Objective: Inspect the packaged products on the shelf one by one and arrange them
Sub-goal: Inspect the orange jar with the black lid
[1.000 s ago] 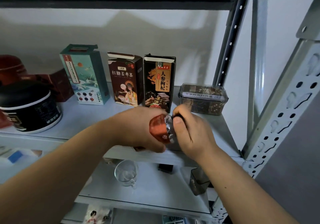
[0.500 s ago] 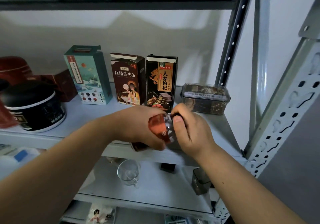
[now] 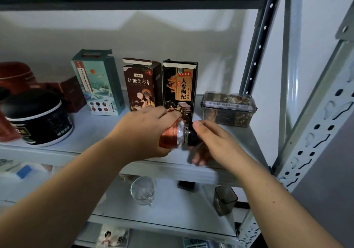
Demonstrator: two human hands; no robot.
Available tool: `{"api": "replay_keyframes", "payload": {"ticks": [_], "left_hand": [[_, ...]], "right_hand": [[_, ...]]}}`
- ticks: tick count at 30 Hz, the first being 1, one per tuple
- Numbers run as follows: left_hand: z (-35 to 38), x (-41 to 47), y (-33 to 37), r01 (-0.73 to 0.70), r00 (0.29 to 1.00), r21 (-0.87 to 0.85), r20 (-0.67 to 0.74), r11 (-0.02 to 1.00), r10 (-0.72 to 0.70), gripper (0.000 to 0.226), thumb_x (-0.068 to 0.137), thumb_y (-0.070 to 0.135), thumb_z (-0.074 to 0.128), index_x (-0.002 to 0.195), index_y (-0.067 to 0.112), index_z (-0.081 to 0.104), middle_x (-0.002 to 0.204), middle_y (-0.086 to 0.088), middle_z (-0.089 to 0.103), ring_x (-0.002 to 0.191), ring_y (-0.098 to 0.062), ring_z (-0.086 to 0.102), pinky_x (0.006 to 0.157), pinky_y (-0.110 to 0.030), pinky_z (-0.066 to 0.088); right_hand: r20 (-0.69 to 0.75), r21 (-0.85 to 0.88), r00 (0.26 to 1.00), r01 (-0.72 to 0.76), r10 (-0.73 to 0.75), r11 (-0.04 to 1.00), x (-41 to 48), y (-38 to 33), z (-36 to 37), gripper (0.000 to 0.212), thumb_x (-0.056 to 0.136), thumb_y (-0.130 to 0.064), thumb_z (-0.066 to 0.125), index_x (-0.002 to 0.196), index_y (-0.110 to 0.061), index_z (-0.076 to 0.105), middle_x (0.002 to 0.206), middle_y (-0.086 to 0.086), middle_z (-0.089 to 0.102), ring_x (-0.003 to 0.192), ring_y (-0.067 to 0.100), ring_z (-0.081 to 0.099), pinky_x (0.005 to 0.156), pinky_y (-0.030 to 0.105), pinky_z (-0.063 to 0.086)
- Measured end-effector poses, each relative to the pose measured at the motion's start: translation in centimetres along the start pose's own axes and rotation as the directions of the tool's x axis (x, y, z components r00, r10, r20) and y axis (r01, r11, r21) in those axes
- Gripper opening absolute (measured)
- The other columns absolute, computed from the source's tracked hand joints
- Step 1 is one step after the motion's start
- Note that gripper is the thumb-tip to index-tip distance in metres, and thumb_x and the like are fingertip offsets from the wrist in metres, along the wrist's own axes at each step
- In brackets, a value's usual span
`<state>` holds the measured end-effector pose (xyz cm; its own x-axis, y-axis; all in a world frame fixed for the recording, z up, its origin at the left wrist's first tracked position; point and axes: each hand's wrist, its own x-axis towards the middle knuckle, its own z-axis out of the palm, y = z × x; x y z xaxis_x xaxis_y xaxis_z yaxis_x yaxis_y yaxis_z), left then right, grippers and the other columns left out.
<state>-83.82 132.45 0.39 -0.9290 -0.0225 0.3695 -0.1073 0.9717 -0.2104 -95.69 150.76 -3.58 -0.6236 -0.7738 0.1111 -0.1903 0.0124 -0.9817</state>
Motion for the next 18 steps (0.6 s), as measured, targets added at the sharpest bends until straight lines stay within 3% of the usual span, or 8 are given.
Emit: {"api": "replay_keyframes", "payload": {"ticks": [2,4,6,7,10,11,14,18], "left_hand": [[0.5,-0.2,-0.2,-0.035,0.998,0.062,-0.051,0.997,0.038,0.082,0.076,0.064,0.070,0.146,0.031,0.044,0.120,0.006,0.062,0.110,-0.022,0.062,0.083,-0.039,0.056],[0.9,-0.3,-0.5,-0.031,0.997,0.054,-0.064,0.998,0.034,0.083,0.075,0.064,0.072,0.145,0.028,0.046,0.118,0.004,0.064,0.107,-0.023,0.063,0.082,-0.040,0.057],[1.1,-0.4,-0.6,-0.010,0.999,0.016,-0.047,1.000,0.011,0.084,0.076,0.064,0.070,0.147,0.030,0.041,0.123,0.005,0.062,0.112,-0.022,0.061,0.088,-0.041,0.056],[1.2,-0.4,-0.6,-0.008,0.999,0.007,-0.046,1.000,0.008,0.084,0.077,0.064,0.069,0.148,0.031,0.039,0.124,0.005,0.061,0.113,-0.021,0.060,0.091,-0.040,0.055],[1.6,-0.4,-0.4,-0.030,0.997,0.023,-0.075,0.999,0.031,0.081,0.077,0.066,0.067,0.146,0.032,0.041,0.122,0.006,0.061,0.110,-0.021,0.061,0.089,-0.039,0.055],[1.8,-0.4,-0.4,-0.032,0.996,0.033,-0.081,0.999,0.034,0.081,0.077,0.067,0.066,0.146,0.032,0.042,0.121,0.006,0.061,0.109,-0.021,0.061,0.088,-0.039,0.055],[2.0,-0.5,-0.5,-0.017,0.998,0.006,-0.059,1.000,0.018,0.082,0.079,0.068,0.064,0.148,0.030,0.040,0.125,0.005,0.061,0.113,-0.021,0.060,0.092,-0.040,0.054],[2.4,-0.5,-0.3,-0.010,0.994,-0.076,-0.105,0.997,0.002,0.080,0.075,0.062,0.071,0.144,0.029,0.046,0.125,0.007,0.063,0.111,-0.021,0.060,0.095,-0.043,0.055]], "right_hand": [[0.024,0.016,0.998,0.059,-0.059,0.998,-0.1,0.2,-0.3,0.018,0.100,-0.026,0.064,0.118,-0.028,0.066,0.097,0.013,0.076,0.076,0.032,0.074,0.064,0.035,0.060],[0.049,-0.106,0.985,0.172,-0.167,0.979,-0.1,0.5,-1.0,0.047,0.091,-0.009,0.076,0.125,-0.041,0.066,0.119,-0.009,0.073,0.104,0.013,0.073,0.087,0.023,0.056],[0.083,-0.091,0.986,0.152,-0.145,0.984,-0.3,0.5,-1.0,0.067,0.083,-0.023,0.084,0.138,-0.047,0.054,0.131,-0.014,0.068,0.115,0.009,0.069,0.094,0.024,0.055],[0.092,0.017,0.994,0.065,-0.066,0.998,-0.3,0.5,-0.6,0.071,0.080,-0.036,0.081,0.142,-0.044,0.049,0.128,-0.004,0.070,0.108,0.018,0.073,0.086,0.032,0.060],[0.068,0.122,0.998,-0.013,0.005,0.992,0.0,0.7,0.2,0.046,0.087,-0.042,0.069,0.129,-0.026,0.060,0.106,0.017,0.075,0.079,0.034,0.076,0.061,0.038,0.060],[0.049,0.088,0.998,0.024,-0.029,0.996,0.1,1.0,0.0,0.036,0.091,-0.030,0.073,0.126,-0.030,0.064,0.110,0.015,0.075,0.082,0.034,0.076,0.064,0.040,0.061],[0.094,0.006,0.987,0.132,-0.132,0.991,0.0,1.1,-0.5,0.058,0.088,-0.006,0.078,0.130,-0.044,0.065,0.131,-0.002,0.068,0.108,0.026,0.072,0.088,0.043,0.061],[-0.004,0.093,0.989,0.150,-0.150,0.984,-0.3,1.0,0.2,0.042,0.093,-0.008,0.072,0.123,-0.036,0.068,0.128,0.014,0.065,0.092,0.029,0.077,0.073,0.032,0.062]]}}
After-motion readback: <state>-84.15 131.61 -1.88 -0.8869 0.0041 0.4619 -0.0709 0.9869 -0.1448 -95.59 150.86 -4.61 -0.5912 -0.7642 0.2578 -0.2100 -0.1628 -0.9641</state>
